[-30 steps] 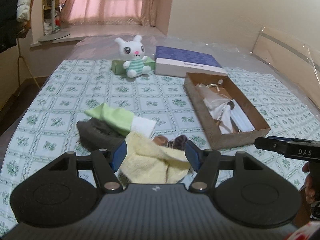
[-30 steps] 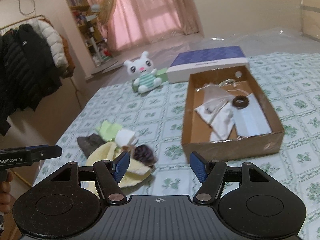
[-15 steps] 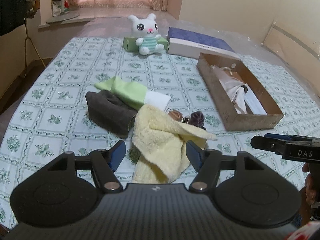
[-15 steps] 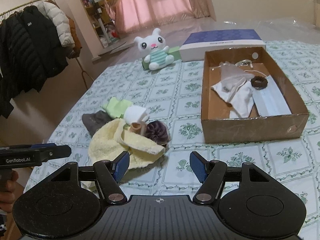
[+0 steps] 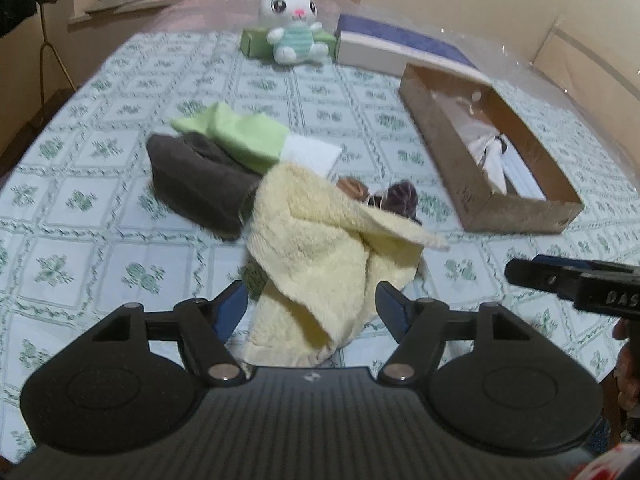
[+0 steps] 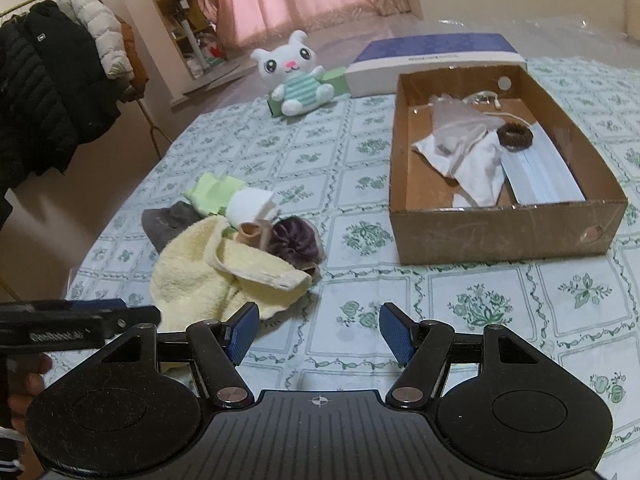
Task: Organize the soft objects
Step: 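Move both tools back toward the remaining soft items, then close the left gripper on the edge of the yellow towel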
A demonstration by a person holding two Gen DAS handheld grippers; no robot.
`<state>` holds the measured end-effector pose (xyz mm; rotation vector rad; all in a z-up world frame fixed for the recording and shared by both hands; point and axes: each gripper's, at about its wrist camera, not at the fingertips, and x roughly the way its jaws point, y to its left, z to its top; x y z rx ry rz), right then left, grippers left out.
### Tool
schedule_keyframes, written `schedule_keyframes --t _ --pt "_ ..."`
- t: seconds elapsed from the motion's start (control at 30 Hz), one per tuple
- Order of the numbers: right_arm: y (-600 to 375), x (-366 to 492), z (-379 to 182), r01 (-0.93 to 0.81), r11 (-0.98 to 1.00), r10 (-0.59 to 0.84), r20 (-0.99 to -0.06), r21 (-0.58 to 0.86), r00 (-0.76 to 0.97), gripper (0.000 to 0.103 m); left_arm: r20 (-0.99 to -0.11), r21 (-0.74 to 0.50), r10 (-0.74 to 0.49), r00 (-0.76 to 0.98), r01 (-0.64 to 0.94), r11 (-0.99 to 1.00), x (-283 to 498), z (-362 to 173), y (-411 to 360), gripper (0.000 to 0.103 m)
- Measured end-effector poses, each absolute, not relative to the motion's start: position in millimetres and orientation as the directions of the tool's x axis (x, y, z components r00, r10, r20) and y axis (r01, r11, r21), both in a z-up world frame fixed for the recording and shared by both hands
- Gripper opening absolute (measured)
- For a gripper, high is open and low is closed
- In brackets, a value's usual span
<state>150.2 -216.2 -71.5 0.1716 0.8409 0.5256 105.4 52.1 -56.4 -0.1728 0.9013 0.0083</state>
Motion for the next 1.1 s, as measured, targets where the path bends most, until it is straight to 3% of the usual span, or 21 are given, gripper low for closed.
schedule_keyframes --t 0.3,0.4,0.47,0.57,0.8,1.1 --pt "-223.7 155.7 -82.1 -0.336 0.869 0.493 -0.686 0.363 0.535 0.067 -0.798 -0.140 -0.062 0.599 -0.084 0.987 133.8 -94.8 53.9 0.066" --pt "-226.2 156.0 -83.4 -0.327 0.872 0.489 -0.690 0.365 0.534 0.067 -0.808 -0.142 -0.070 0.585 -0.079 0.987 137.8 -105.1 53.3 0.046" --pt "-227.3 155.8 -84.3 -0.325 0.873 0.487 -0.692 0.364 0.533 0.067 -0.802 -0.154 -0.090 0.591 -0.059 0.986 134.9 -107.1 52.3 0.026" --pt "-227.4 155.1 -86.0 -0.321 0.873 0.486 -0.696 0.366 0.529 0.067 -0.785 -0.137 -0.102 0.612 -0.011 0.990 124.8 -101.2 48.7 0.015" --pt "-227.6 150.4 -90.4 -0.325 0.869 0.493 -0.699 0.372 0.518 0.067 -0.777 -0.064 -0.086 0.624 0.057 0.996 79.9 -78.1 52.1 0.013" --pt "-227.0 143.7 -95.5 -0.328 0.862 0.506 -0.702 0.387 0.502 0.067 -0.777 0.082 0.080 0.624 -0.025 0.996 34.2 -48.4 80.8 0.013"
